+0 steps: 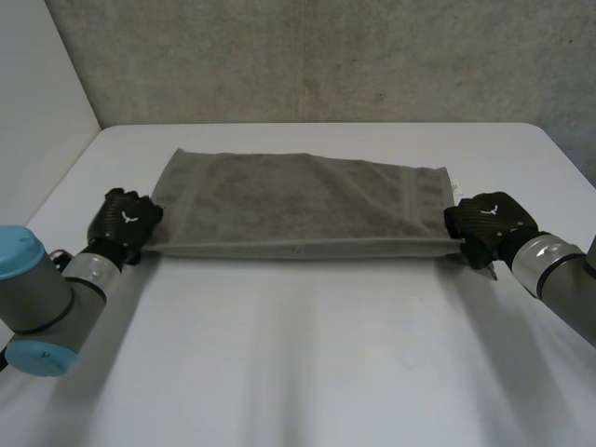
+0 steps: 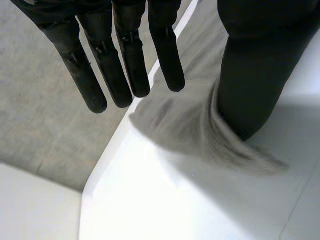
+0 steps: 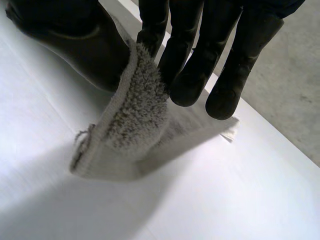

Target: Fold the towel.

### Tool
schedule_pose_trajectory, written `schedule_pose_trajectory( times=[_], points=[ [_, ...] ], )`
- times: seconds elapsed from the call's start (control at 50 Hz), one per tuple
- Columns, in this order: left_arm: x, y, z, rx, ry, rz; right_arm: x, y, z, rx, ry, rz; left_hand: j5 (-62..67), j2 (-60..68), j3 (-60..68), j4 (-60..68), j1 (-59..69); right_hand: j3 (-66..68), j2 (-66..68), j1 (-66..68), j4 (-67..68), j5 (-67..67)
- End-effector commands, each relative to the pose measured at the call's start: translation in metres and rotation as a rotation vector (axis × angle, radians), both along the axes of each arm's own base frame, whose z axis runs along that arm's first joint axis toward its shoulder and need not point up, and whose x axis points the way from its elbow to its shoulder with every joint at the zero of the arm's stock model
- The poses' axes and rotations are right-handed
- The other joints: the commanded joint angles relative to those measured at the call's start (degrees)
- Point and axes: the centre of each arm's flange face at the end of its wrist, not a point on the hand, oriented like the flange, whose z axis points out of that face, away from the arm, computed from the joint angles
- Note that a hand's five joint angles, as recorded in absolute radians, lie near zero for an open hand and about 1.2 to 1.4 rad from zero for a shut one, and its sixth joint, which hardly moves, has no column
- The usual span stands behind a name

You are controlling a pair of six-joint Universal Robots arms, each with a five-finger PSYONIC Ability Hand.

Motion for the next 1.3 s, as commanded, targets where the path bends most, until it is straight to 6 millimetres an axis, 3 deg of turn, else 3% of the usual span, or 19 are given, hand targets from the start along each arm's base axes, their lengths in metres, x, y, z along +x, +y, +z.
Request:
schedule_pose_trajectory(
  times=[0.02, 0.04, 0.06, 0.28, 0.32, 0.54, 0.56, 0.58, 0.6, 0.64, 0.7, 0.98, 1.08, 1.14, 1.18, 1.24, 1.3],
  points=[
    [0.012, -0.003, 0.000, 0.017, -0.002, 0.049, -0.002, -0.002, -0.001, 0.000, 0.017, -0.032, 22.65, 22.63, 22.65, 22.68, 22.43, 3.38, 3.05, 3.33, 3.77, 1.95],
    [0.012, -0.001, 0.000, 0.028, -0.001, 0.047, -0.002, -0.001, -0.002, 0.006, 0.011, -0.032, 37.63, 37.62, 37.64, 37.66, 37.42, 3.38, 3.05, 3.33, 3.77, 1.95],
    [0.011, 0.000, 0.000, 0.044, -0.002, 0.043, -0.002, -0.001, -0.002, 0.006, 0.011, -0.032, 38.43, 38.42, 38.43, 38.46, 38.21, 3.38, 3.05, 3.33, 3.77, 1.95],
    [0.004, 0.011, -0.005, 0.120, 0.000, -0.012, -0.001, -0.001, -0.008, 0.028, 0.005, -0.033, 38.44, 38.42, 38.44, 38.47, 38.22, 3.38, 3.05, 3.33, 3.77, 1.95],
    [0.004, 0.011, -0.006, 0.121, 0.000, -0.012, -0.001, -0.002, -0.008, 0.027, 0.006, -0.035, 38.44, 38.42, 38.44, 38.47, 38.22, -10.97, -11.30, -11.02, -10.58, -12.40],
    [0.005, 0.010, -0.005, 0.118, -0.002, -0.015, -0.001, -0.002, -0.011, 0.037, 0.007, -0.033, 38.44, 38.42, 38.44, 38.47, 38.22, -11.02, -11.36, -11.08, -10.64, -12.46],
    [0.004, 0.011, -0.006, 0.123, -0.002, -0.023, -0.001, -0.002, -0.012, 0.037, 0.007, -0.035, 37.63, 37.61, 37.63, 37.66, 37.41, -11.02, -11.36, -11.08, -10.64, -12.46],
    [0.003, 0.012, -0.007, 0.126, -0.001, -0.034, -0.001, -0.002, -0.012, 0.037, 0.007, -0.035, 18.30, 18.29, 18.30, 18.33, 18.08, -11.02, -11.36, -11.08, -10.64, -12.46],
    [0.003, 0.012, -0.007, 0.126, 0.000, -0.034, -0.002, -0.002, -0.013, 0.041, 0.009, -0.034, 18.11, 18.10, 18.11, 18.14, 17.89, -11.19, -11.53, -11.25, -10.81, -12.62],
    [0.001, 0.017, -0.009, 0.147, 0.000, -0.058, -0.002, -0.002, -0.015, 0.046, 0.010, -0.034, -3.69, -3.70, -3.68, -3.66, -3.90, -11.19, -11.53, -11.25, -10.81, -12.62],
    [-0.001, 0.020, -0.011, 0.166, -0.002, -0.082, -0.002, -0.002, -0.015, 0.046, 0.012, -0.035, -10.97, -10.98, -10.97, -10.94, -11.19, -11.19, -11.53, -11.25, -10.81, -12.62],
    [0.000, 0.019, -0.014, 0.181, 0.003, -0.100, -0.002, -0.002, -0.016, 0.048, 0.012, -0.035, -10.83, -10.84, -10.83, -10.80, -11.05, -11.19, -11.53, -11.25, -10.81, -12.62],
    [0.001, 0.019, -0.014, 0.179, 0.003, -0.100, -0.002, -0.002, -0.016, 0.048, 0.013, -0.036, -6.12, -6.13, -6.12, -6.09, -6.34, -11.03, -11.36, -11.08, -10.64, -12.46],
    [0.000, 0.020, -0.015, 0.183, 0.006, -0.106, -0.002, -0.002, -0.016, 0.048, 0.013, -0.036, 4.48, 4.47, 4.48, 4.51, 4.26, -11.03, -11.36, -11.08, -10.64, -12.46],
    [-0.003, 0.022, -0.015, 0.186, 0.011, -0.137, -0.002, -0.002, -0.016, 0.048, 0.013, -0.038, 18.87, 18.86, 18.88, 18.90, 18.66, -11.02, -11.36, -11.08, -10.64, -12.46],
    [-0.005, 0.024, -0.015, 0.186, 0.016, -0.163, -0.003, -0.002, -0.016, 0.048, 0.014, -0.041, 24.66, 24.65, 24.67, 24.69, 24.45, -11.02, -11.36, -11.08, -10.64, -12.46],
    [-0.008, 0.026, -0.014, 0.192, 0.026, -0.208, -0.005, -0.004, -0.015, 0.045, 0.014, -0.048, 38.37, 38.36, 38.37, 38.40, 38.15, -11.02, -11.36, -11.08, -10.64, -12.46]
  ],
)
